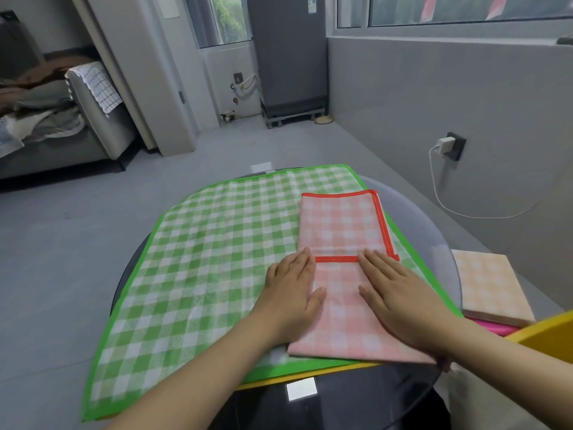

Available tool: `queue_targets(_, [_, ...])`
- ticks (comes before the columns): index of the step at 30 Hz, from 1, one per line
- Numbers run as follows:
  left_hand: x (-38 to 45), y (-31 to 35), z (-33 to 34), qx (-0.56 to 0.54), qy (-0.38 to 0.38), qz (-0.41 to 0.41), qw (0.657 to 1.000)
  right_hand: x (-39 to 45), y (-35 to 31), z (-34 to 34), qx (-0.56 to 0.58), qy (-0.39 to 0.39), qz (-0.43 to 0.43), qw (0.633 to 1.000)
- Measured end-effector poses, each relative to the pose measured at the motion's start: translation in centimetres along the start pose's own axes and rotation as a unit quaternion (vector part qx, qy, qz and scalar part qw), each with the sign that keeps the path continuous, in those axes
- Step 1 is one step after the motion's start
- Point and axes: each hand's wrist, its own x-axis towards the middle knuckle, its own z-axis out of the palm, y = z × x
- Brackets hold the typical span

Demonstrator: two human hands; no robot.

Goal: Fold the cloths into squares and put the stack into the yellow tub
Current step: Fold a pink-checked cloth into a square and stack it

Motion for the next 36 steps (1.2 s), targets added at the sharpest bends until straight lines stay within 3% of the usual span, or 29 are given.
queue_targets(4, [0.6, 0.1, -0.2, -0.002, 0.04, 0.014, 0.999, -0.6, -0.7, -0.5, -0.043, 0.085, -0.016, 0.995])
queue_targets(8, [1.8, 0.0, -0.1, -0.101, 0.128, -0.004, 0.987, 0.8, 0.0, -1.1, 0.14, 0.142, 0.059, 0.978])
queue_targets(12, [3.0, 0.1, -0.4, -0.234, 0.187, -0.115, 0.947, 3.1, 0.8, -2.4, 0.241, 0.176, 0.164, 0.94])
queue_targets(19, [5.8, -0.5, -1.1, -0.282, 0.199, -0.222, 0.912, 5.8, 2.7, -2.6, 0.427, 0.161, 0.294, 0.84])
queue_targets(25, [6.9, -0.9, -1.4, -0.315, 0.167, -0.272, 0.894, 6.4, 3.4, -2.5, 0.464, 0.149, 0.312, 0.816])
queue_targets(31, [7.4, -1.1, -1.9, -0.33, 0.128, -0.299, 0.886, 6.8, 3.5, -2.7, 0.46, 0.123, 0.32, 0.819])
queue_targets(36, [7.2, -1.8, -1.8, -0.428, 0.122, -0.297, 0.845, 6.2, 4.1, -3.0, 0.563, 0.139, 0.297, 0.758])
